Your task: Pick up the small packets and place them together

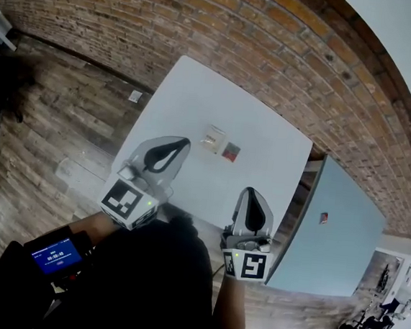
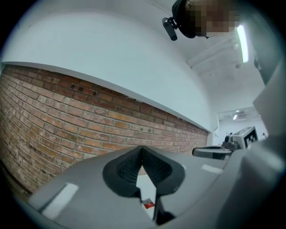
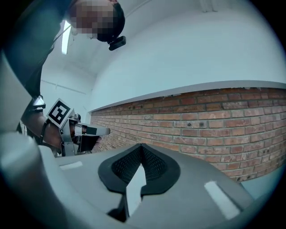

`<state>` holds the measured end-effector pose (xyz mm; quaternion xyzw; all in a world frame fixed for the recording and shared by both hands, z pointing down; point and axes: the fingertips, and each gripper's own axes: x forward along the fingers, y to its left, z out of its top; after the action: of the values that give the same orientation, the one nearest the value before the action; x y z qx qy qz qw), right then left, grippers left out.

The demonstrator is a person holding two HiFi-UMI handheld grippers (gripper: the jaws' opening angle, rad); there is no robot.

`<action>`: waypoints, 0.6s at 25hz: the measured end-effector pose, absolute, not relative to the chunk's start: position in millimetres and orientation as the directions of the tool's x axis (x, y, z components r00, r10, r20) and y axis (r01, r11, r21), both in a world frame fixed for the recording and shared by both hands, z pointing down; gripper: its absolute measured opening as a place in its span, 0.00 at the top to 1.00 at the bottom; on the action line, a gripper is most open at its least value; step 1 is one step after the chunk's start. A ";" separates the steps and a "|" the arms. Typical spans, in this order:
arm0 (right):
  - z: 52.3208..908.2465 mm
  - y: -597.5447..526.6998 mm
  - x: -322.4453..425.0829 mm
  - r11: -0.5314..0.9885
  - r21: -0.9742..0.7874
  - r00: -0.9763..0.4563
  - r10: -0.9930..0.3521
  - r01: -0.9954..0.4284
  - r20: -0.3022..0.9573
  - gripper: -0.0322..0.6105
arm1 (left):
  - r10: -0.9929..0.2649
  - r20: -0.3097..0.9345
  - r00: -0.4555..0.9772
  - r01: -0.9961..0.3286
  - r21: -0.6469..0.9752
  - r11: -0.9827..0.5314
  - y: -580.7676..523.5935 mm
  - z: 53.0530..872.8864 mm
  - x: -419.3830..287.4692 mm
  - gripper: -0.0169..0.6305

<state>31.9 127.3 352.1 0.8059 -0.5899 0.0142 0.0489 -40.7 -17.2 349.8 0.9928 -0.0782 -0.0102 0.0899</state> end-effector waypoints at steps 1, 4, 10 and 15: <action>351.0 127.8 32.4 -0.296 0.064 0.300 -0.951 -0.953 0.074 0.95 | -0.158 -0.002 0.987 -0.155 0.172 -0.973 -14.6 350.4 -41.4 0.97; 347.7 130.5 34.3 -0.296 0.062 0.299 -0.952 -0.953 0.058 0.95 | -0.165 0.007 0.986 -0.164 0.160 -0.973 -6.6 352.0 -45.7 0.97; 338.0 133.4 41.4 -0.308 0.052 0.310 -0.951 -0.950 0.024 0.95 | -0.200 0.022 0.980 -0.201 0.137 -0.970 -1.0 353.2 -54.5 0.97; 338.5 131.3 45.2 -0.293 0.064 0.295 -0.955 -0.954 0.025 0.95 | -0.225 0.012 0.974 -0.224 0.130 -0.966 -2.7 350.1 -56.1 0.97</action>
<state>45.2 131.3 338.5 0.8041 -0.5936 -0.0089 0.0330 -56.1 -2.7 350.1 0.9914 -0.1133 -0.0012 0.0652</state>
